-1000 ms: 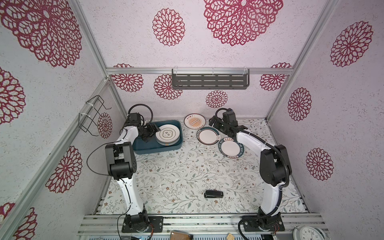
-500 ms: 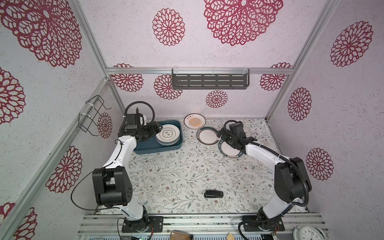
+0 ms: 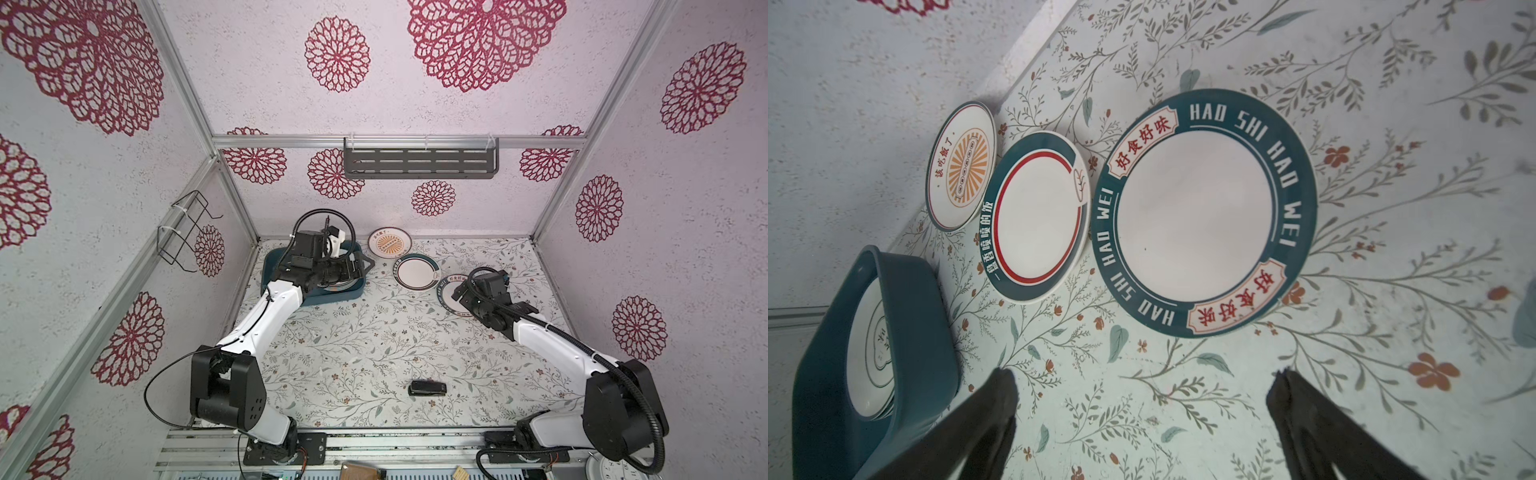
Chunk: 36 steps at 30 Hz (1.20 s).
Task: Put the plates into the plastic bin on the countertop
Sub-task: 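Move both grippers toward the green-rimmed HAO SHI HAO WEI plate on the table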
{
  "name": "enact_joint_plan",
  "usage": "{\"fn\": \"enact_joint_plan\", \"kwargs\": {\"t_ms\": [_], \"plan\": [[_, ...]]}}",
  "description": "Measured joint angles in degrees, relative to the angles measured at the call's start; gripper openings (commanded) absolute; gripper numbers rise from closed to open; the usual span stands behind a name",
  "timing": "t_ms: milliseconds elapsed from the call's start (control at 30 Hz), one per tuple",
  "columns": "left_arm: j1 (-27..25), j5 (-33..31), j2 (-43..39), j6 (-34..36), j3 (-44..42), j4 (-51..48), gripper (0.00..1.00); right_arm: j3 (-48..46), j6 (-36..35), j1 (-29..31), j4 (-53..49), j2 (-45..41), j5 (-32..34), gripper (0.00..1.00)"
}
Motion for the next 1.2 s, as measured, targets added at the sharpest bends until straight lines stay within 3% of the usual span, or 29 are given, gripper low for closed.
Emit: {"fn": "enact_joint_plan", "kwargs": {"t_ms": [167, 400, 967, 1200], "plan": [[-4.13, 0.79, 0.52, 1.44, 0.31, -0.55, 0.97, -0.28, 0.33, -0.24, -1.46, -1.53, 0.28, 0.99], [-5.75, 0.98, 3.45, 4.2, 1.73, -2.71, 0.97, 1.79, -1.55, -1.66, -1.73, 1.86, -1.05, 0.99], [-5.97, -10.14, 18.27, 5.22, 16.52, -6.14, 0.97, 33.53, -16.98, -14.05, -4.63, 35.93, -7.28, 0.99], [-5.97, -12.39, 20.65, 5.11, 20.55, -7.39, 0.97, 39.41, -20.94, -16.61, -4.0, 44.0, -10.34, 0.99]]}}
